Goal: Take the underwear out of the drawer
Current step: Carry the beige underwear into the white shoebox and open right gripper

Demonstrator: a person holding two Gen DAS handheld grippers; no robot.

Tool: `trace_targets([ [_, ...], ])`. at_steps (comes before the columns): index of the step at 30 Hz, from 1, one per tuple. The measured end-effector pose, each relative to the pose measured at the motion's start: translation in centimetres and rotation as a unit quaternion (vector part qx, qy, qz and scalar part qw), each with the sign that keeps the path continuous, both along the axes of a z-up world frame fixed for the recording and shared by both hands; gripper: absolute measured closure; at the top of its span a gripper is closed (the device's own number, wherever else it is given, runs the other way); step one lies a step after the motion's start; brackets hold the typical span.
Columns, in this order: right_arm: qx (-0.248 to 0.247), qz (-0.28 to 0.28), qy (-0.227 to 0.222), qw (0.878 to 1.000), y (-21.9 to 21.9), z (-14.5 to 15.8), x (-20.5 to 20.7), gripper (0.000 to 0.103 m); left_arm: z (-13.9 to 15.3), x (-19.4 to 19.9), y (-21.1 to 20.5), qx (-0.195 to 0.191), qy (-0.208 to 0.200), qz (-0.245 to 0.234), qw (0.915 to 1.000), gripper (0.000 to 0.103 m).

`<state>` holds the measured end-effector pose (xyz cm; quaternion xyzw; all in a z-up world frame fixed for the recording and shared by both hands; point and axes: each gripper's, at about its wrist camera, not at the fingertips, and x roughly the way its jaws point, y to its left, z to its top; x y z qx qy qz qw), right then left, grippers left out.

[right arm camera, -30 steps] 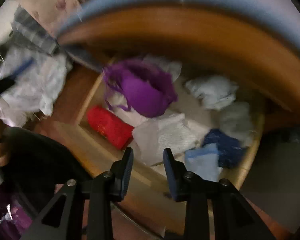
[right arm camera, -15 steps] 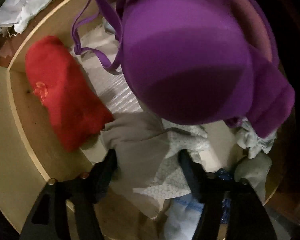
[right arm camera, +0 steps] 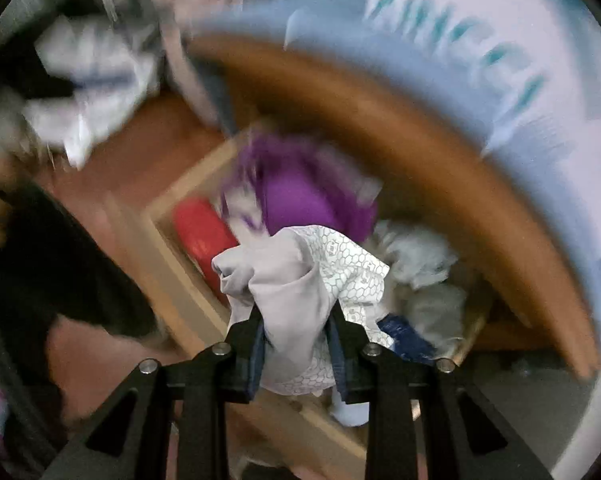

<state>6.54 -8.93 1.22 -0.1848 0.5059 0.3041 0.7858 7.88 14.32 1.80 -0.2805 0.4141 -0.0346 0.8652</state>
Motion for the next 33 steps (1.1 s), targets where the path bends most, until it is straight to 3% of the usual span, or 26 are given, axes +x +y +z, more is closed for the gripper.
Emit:
trace_targets([
  [3,0.064,-0.026,-0.045,0.997,-1.6,6.9,-1.1,0.076,0.2,-0.1,-0.6,0.026,-0.002,-0.004,0.9997,0.001],
  [7,0.129,-0.054,-0.114,0.984,-4.1,16.5,-0.2,0.076,0.4,-0.2,-1.5,0.053,0.0,-0.016,0.9985,0.001],
  [11,0.141,-0.086,-0.154,0.974,-5.6,21.7,4.4,0.076,0.5,-0.4,-2.5,0.078,-0.003,-0.032,0.9964,0.001],
  [14,0.127,-0.12,-0.151,0.973,-6.6,22.1,10.0,0.076,0.8,-0.5,-3.2,0.101,-0.01,-0.046,0.9938,0.001],
  [20,0.054,-0.201,-0.123,0.97,-8.5,17.3,20.0,0.075,0.3,-0.1,-5.1,0.134,0.004,-0.089,0.987,0.001],
  [23,0.045,-0.234,-0.096,0.967,-9.2,15.2,22.4,0.069,0.1,0.0,-6.0,0.155,0.007,-0.104,0.9825,0.001],
  [26,0.035,-0.265,-0.109,0.958,-9.5,14.1,23.1,0.066,-0.1,0.1,-6.7,0.176,0.012,-0.111,0.9781,0.001],
  [29,0.061,-0.277,-0.149,0.947,-10.1,14.8,21.6,0.065,-0.5,0.1,-7.2,0.185,0.02,-0.121,0.975,0.001],
  [32,0.156,-0.238,-0.22,0.933,-10.4,17.8,16.3,0.064,-0.8,0.3,-7.7,0.2,0.026,-0.125,0.9714,0.001],
  [33,0.205,-0.199,-0.234,0.929,-10.3,18.5,13.1,0.063,-0.8,0.3,-7.8,0.204,0.027,-0.127,0.9703,0.001],
])
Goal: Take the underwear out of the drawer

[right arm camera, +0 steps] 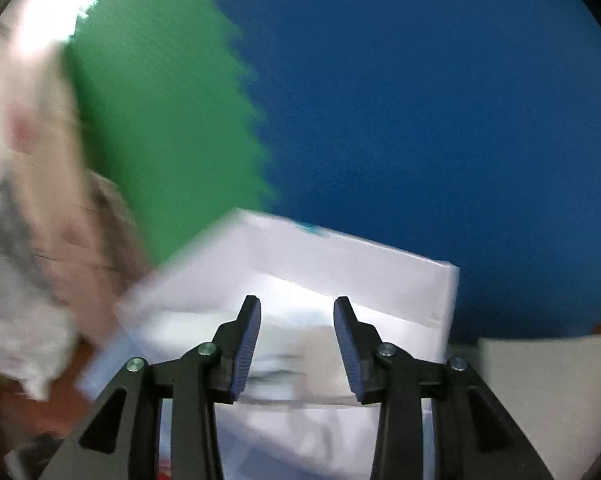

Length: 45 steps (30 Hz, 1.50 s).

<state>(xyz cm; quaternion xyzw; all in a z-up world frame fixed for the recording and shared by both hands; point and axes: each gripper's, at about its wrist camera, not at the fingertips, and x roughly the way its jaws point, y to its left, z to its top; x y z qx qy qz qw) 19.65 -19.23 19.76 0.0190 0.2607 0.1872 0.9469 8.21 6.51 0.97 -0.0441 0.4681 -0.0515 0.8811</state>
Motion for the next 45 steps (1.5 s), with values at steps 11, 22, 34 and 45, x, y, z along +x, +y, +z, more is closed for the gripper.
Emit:
trace_targets([
  [11,0.046,0.051,0.078,0.995,-2.6,-13.3,-16.2,0.042,-2.1,0.4,-0.3,0.008,0.043,0.001,0.999,0.001],
  [22,0.12,0.072,0.113,0.984,-4.8,-15.6,-18.3,0.042,-6.8,2.5,0.4,-0.083,0.126,0.045,0.9875,0.001],
  [34,0.219,0.092,0.127,0.963,-8.9,-14.7,-18.7,0.042,-11.8,4.0,-1.1,-0.23,0.145,0.167,0.9476,0.002],
  [45,0.276,0.096,0.139,0.946,-11.5,-15.2,-18.4,0.042,-15.1,4.5,-0.5,-0.258,0.158,0.282,0.9106,0.001],
])
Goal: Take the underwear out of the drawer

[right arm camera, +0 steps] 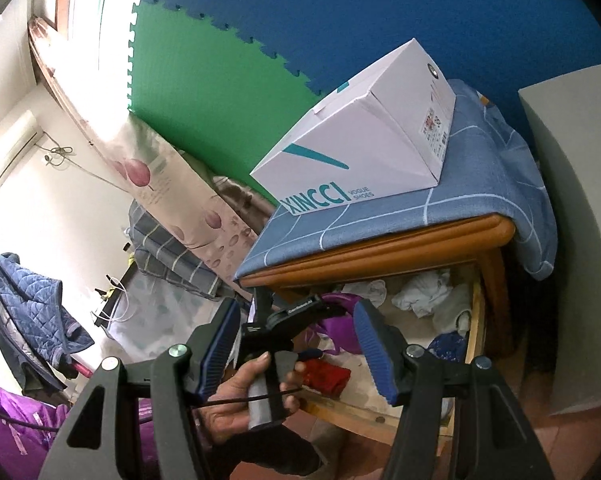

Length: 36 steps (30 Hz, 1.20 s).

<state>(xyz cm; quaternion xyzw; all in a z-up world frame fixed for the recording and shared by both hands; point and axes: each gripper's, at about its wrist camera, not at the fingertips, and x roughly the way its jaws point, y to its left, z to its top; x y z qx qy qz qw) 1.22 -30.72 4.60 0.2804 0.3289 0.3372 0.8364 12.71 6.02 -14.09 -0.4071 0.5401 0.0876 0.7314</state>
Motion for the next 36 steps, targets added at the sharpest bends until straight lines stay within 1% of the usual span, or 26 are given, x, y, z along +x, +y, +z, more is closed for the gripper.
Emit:
trace_targets([
  [2,0.0,0.007,0.0,1.0,0.0,-0.1,0.0,0.042,-0.7,-0.3,0.7,-0.004,0.023,0.021,0.9995,0.001],
  [4,0.0,0.011,0.0,1.0,0.1,-0.1,0.1,0.042,-0.7,-0.9,1.2,-0.011,0.034,0.043,0.9984,0.0],
  [8,0.001,0.017,0.002,1.0,0.2,-0.3,0.3,0.042,0.4,-1.3,1.0,0.03,0.049,0.046,0.9973,0.0],
  [9,0.003,0.019,0.003,1.0,0.2,-0.3,0.3,0.042,0.5,-1.2,0.9,0.032,0.055,0.048,0.9968,0.0],
  [11,0.007,0.023,0.009,1.0,0.2,-0.5,0.5,0.042,0.5,-0.9,0.9,0.011,0.057,0.059,0.9966,0.0],
  [13,0.007,0.025,0.014,1.0,0.2,-0.6,0.6,0.042,0.6,-0.6,0.8,0.011,0.056,0.069,0.996,0.0],
  [16,0.006,0.029,0.016,0.999,0.4,-0.7,0.7,0.042,1.0,0.1,0.6,0.023,0.041,0.07,0.9965,0.0],
  [18,0.006,0.032,0.017,0.999,0.5,-0.8,0.8,0.042,0.7,0.4,0.4,0.019,0.038,0.072,0.9965,0.0],
  [19,0.007,0.034,0.02,0.999,0.6,-0.9,0.8,0.042,0.2,0.7,0.1,0.019,0.046,0.068,0.9965,0.0],
  [20,0.007,0.035,0.02,0.999,0.6,-0.9,0.9,0.042,-0.6,1.3,-0.2,0.026,0.074,0.056,0.9954,0.0],
  [21,0.005,0.036,0.021,0.999,0.7,-1.0,0.9,0.042,-1.2,1.6,-0.2,0.025,0.091,0.054,0.994,0.0],
  [22,0.004,0.036,0.021,0.999,0.7,-1.0,0.9,0.042,-1.5,1.4,0.0,0.02,0.091,0.059,0.9939,0.0],
  [23,0.004,0.037,0.022,0.999,0.7,-1.0,0.9,0.042,-1.6,1.1,0.2,0.017,0.086,0.068,0.9939,0.003],
  [25,0.003,0.036,0.025,0.999,0.7,-1.1,1.0,0.042,-1.2,0.9,0.8,0.016,0.084,0.076,0.9935,0.019],
  [27,0.006,0.032,0.034,0.999,0.5,-1.4,1.3,0.042,-0.7,1.2,0.9,0.046,0.091,0.054,0.9933,0.072],
  [28,0.011,0.031,0.038,0.999,0.4,-1.5,1.4,0.042,-0.5,1.4,0.8,0.061,0.096,0.041,0.9926,0.074],
  [29,0.016,0.029,0.041,0.999,0.3,-1.6,1.5,0.042,-0.6,1.5,1.0,0.065,0.099,0.039,0.9922,0.078],
  [30,0.02,0.029,0.042,0.999,0.2,-1.6,1.5,0.042,-0.6,1.4,1.2,0.055,0.095,0.045,0.9929,0.079],
  [32,0.027,0.026,0.043,0.998,0.0,-1.7,1.6,0.042,-0.4,1.3,1.7,0.047,0.083,0.046,0.9944,0.081],
  [34,0.023,0.024,0.042,0.999,0.0,-1.8,1.6,0.042,0.1,1.1,1.8,0.04,0.061,0.036,0.9967,0.082],
  [36,0.018,0.021,0.044,0.999,0.0,-1.8,1.7,0.042,1.1,1.3,1.5,0.052,0.04,0.014,0.9978,0.083],
])
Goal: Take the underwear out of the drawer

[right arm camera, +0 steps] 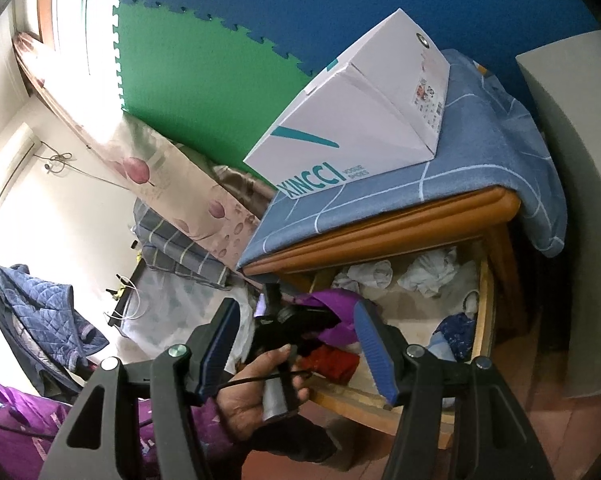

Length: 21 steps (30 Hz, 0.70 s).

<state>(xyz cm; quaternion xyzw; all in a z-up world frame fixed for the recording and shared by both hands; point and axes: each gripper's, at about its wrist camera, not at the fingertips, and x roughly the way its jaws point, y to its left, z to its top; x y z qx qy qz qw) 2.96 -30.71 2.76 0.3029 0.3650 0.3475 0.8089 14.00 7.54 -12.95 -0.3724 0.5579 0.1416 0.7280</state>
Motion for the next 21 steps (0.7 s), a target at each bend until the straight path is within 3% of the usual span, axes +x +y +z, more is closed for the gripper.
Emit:
trace_targets([
  [4,-0.006,-0.007,0.006,1.0,-0.1,-0.3,0.3,0.042,1.9,-0.3,-0.9,0.025,-0.031,-0.05,0.998,0.083],
  [11,-0.046,-0.014,0.036,0.998,0.4,-1.8,0.9,0.042,4.8,-2.6,-0.3,0.026,-0.067,-0.069,0.9951,0.083],
  [17,-0.1,-0.016,0.081,0.992,1.4,-3.9,1.7,0.042,6.8,-6.5,-1.8,0.027,-0.1,-0.094,0.9902,0.083],
  [21,-0.162,0.019,0.091,0.982,4.1,-5.0,1.8,0.042,9.0,-8.7,-1.2,0.026,-0.123,-0.113,0.9856,0.082],
])
